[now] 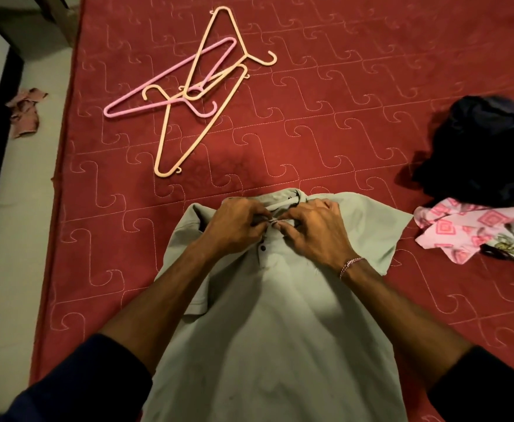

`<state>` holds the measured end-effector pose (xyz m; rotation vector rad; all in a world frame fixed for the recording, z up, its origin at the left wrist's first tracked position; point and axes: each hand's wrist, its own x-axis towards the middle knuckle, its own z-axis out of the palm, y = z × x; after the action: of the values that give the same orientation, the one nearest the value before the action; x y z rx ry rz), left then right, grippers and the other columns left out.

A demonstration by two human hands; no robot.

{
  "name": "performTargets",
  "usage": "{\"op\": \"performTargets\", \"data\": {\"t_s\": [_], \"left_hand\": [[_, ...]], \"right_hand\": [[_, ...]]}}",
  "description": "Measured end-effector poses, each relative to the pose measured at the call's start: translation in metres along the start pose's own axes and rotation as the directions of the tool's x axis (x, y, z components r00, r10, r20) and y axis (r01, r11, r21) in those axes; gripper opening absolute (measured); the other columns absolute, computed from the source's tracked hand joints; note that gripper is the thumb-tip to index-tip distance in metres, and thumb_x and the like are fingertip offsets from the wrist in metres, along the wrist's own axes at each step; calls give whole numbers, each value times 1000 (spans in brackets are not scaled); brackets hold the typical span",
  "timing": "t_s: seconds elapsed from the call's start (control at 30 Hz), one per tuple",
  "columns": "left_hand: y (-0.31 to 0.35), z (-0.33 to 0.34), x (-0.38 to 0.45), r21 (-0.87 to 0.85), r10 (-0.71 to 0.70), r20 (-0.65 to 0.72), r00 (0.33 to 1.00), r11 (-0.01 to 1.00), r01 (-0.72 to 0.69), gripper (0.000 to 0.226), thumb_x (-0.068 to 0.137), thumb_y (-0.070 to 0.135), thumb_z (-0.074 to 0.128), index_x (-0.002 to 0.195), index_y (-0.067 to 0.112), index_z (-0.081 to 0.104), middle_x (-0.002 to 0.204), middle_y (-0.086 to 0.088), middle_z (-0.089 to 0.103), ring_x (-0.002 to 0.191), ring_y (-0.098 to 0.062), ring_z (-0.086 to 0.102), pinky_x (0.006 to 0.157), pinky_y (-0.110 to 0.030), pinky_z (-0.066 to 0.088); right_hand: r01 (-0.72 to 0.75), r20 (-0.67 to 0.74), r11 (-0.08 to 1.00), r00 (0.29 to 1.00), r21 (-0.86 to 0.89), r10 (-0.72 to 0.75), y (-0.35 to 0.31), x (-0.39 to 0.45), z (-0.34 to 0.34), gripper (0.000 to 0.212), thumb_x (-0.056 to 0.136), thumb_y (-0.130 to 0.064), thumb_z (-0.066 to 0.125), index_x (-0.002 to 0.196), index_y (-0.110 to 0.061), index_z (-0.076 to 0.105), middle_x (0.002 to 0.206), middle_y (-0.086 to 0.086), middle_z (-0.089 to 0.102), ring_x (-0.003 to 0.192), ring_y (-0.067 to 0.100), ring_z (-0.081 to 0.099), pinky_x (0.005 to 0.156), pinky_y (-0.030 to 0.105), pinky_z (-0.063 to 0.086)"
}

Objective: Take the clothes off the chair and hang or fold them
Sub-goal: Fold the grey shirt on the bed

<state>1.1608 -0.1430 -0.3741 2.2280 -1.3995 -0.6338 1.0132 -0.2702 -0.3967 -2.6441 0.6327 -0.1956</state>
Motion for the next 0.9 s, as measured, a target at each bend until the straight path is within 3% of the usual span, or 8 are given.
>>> {"op": "performTargets", "data": {"t_s": [0.1, 0.27, 0.4, 0.5, 0.57, 0.67, 0.8, 0.9], "left_hand": [[-4, -3, -3, 55, -61, -143, 988, 996, 70, 20, 90, 22, 70, 108, 12, 72, 99, -3, 69, 89, -13, 59, 87, -34, 50], [-18, -2, -15, 162, -164, -476, 864, 949, 270, 27, 88, 21, 70, 110, 8, 62, 104, -9, 60, 96, -23, 51, 82, -27, 34], [14, 6, -20, 11, -147, -443, 885, 986, 169, 12, 90, 23, 70, 87, 12, 64, 83, -2, 63, 74, -17, 57, 68, -33, 51], [44, 17, -20, -201, -190, -288, 939, 970, 134, 21, 93, 23, 67, 78, 9, 73, 70, -3, 70, 61, -17, 63, 64, -34, 55], [66, 24, -22, -456, -272, -109, 956, 868, 195, 26, 96, 27, 63, 83, 9, 75, 70, -4, 73, 61, -15, 66, 65, -33, 56], [97, 30, -27, -757, -442, 53, 896, 567, 324, 33, 95, 37, 64, 83, 8, 73, 71, -7, 72, 62, -13, 66, 64, -31, 59], [115, 19, -39, -880, -573, 187, 798, 264, 395, 24, 88, 32, 76, 84, 9, 70, 65, -1, 68, 54, -13, 64, 53, -28, 57], [129, 4, -57, -874, -615, 279, 737, 156, 460, 13, 91, 17, 66, 89, 4, 66, 67, -6, 66, 56, -18, 63, 51, -26, 52]], "right_hand": [[6, -81, 999, 997, -51, -10, 11, 7, -5, 47, 91, -61, 53, 120, -25, 64, 107, -1, 63, 99, 21, 52, 91, 43, 42], [-177, 35, 957, 981, -232, 190, 37, 13, -24, 67, 91, -61, 57, 140, -17, 48, 128, 11, 59, 117, 30, 55, 107, 47, 36], [-318, 100, 915, 931, -250, 351, 38, 8, -38, 42, 91, -60, 58, 89, -18, 56, 73, -1, 54, 88, 29, 61, 91, 41, 40], [-380, 100, 923, 918, -59, 384, 22, 2, -48, 34, 85, -56, 67, 73, -27, 55, 62, -3, 41, 70, 25, 52, 68, 36, 47], [-358, 100, 927, 932, 114, 347, 8, -6, -58, 31, 82, -42, 74, 67, -23, 54, 60, -3, 51, 65, 24, 53, 59, 33, 44], [-271, 139, 913, 961, 303, 239, -14, -27, -77, 4, 88, -23, 69, 88, -20, 71, 71, -6, 70, 65, 18, 66, 64, 34, 56], [-279, 345, 812, 933, 513, 103, -28, -63, -106, 23, 91, -14, 69, 109, -28, 70, 79, -6, 71, 60, 2, 60, 54, 19, 46], [-428, 579, 661, 815, 617, -13, -36, -86, -128, 39, 96, -6, 64, 131, -22, 62, 89, 0, 63, 69, -2, 55, 66, 16, 49]]}}
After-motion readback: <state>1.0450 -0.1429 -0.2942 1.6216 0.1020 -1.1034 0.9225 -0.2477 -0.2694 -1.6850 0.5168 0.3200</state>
